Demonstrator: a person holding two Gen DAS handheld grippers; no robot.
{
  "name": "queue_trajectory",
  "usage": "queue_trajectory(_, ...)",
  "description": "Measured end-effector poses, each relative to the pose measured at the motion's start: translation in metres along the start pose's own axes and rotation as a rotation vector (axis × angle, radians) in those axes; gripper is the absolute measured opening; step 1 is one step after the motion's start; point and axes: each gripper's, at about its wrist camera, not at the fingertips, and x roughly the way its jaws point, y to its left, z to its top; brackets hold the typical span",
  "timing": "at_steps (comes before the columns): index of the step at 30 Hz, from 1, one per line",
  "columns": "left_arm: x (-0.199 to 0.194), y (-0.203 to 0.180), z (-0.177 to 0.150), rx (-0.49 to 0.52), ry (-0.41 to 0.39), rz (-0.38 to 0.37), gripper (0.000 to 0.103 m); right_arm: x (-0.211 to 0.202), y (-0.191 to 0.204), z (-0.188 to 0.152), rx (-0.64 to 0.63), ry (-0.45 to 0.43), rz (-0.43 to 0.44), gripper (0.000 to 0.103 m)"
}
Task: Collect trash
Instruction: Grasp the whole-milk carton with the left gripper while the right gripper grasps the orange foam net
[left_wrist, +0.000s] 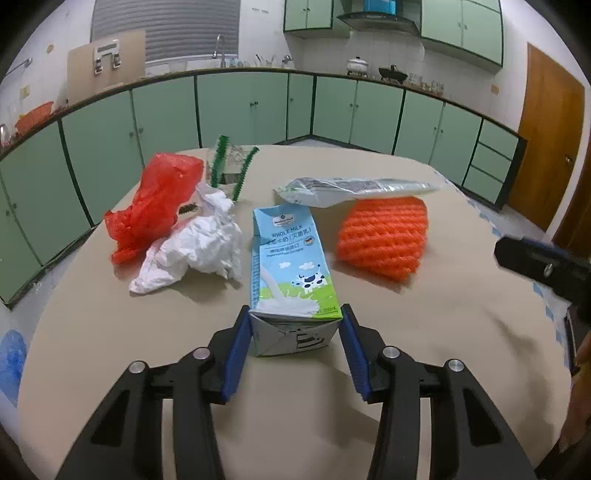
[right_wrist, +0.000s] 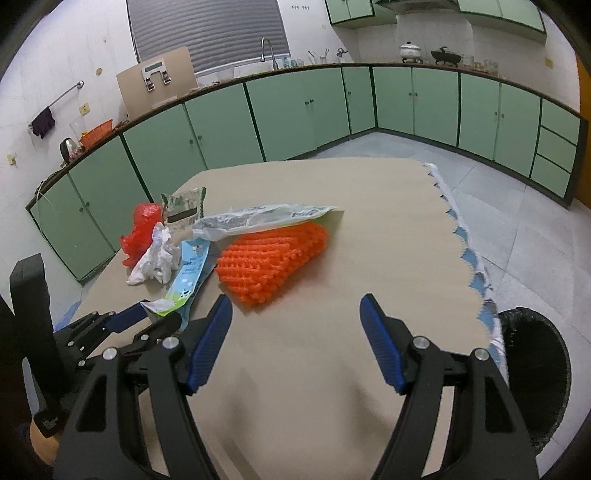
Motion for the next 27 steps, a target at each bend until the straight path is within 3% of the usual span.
queue_trajectory(10, -0.031, 0.013, -0.003, -0.054, -0.108, -0.05, 0.046, 0.02, 0.013, -0.001, -0.009, 0.034, -0.001, 0.07)
queue_trajectory(16, -0.063, 0.012, -0.004, 0.008, -0.19, -0.049, 0.046, 0.034, 0.022, 0.001, -0.01, 0.048, -0.01, 0.07)
queue_trajectory(22, -0.068, 0.02, -0.008, 0.001, -0.204, -0.059, 0.046, 0.06, 0.025, 0.004, 0.006, 0.074, -0.026, 0.068)
queue_trajectory(27, -0.061, 0.032, 0.0, -0.029, -0.213, -0.053, 0.046, 0.071, 0.024, 0.003, 0.011, 0.094, -0.023, 0.059)
